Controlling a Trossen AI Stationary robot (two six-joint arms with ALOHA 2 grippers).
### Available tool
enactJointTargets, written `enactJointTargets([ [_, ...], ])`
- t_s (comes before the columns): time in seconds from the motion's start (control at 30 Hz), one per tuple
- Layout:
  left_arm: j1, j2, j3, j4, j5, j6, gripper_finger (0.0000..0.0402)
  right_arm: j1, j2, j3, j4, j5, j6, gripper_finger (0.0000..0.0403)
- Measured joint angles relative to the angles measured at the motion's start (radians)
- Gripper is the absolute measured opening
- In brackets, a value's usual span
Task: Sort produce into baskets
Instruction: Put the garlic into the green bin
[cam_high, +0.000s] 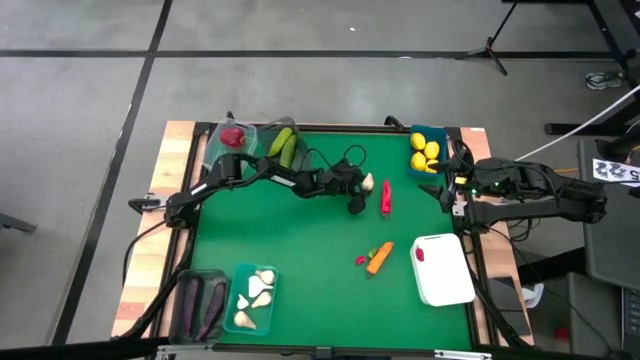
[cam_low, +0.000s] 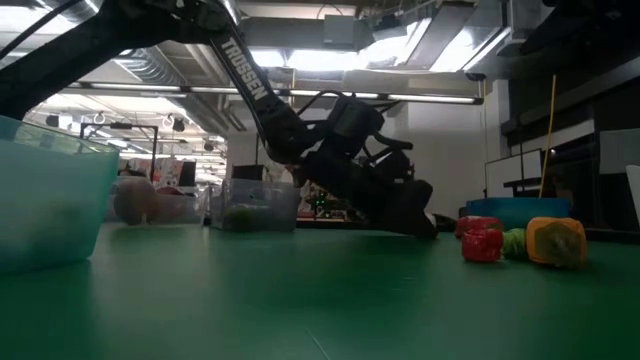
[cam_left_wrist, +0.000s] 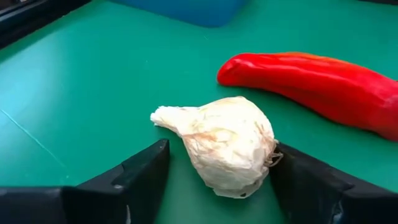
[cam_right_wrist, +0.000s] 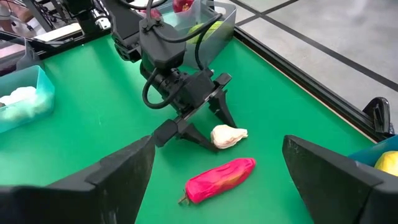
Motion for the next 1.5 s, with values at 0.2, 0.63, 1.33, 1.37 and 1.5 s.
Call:
enactJointTargets([
  [0.2,-0.003,0.0,0.0,0.001,-0.001,-0.047,0.0236,0.0,0.0,0.0,0.0,0.0,0.0,0.0351],
  [0.63,-0.003,0.0,0.0,0.003,0.0,-0.092,0.018,0.0,0.0,0.0,-0.005,0.0,0.0,0.0351],
  [1.33,-0.086,-0.295,-0.001,-0.354,0.208,0.062,0.0173,0.0,0.0,0.0,-0.027,0.0,0.008,0.0351],
  [1.37,-0.098,-0.33,-0.001,-0.433,0.236,0.085,0.0173,0.0,0.0,0.0,-0.027,-0.001,0.008,0.0351],
  [1.5,-0.164,-0.477,-0.001,-0.721,0.26,0.153,0.0173,0.0,0.0,0.0,-0.026,-0.001,0.007,0.0351],
])
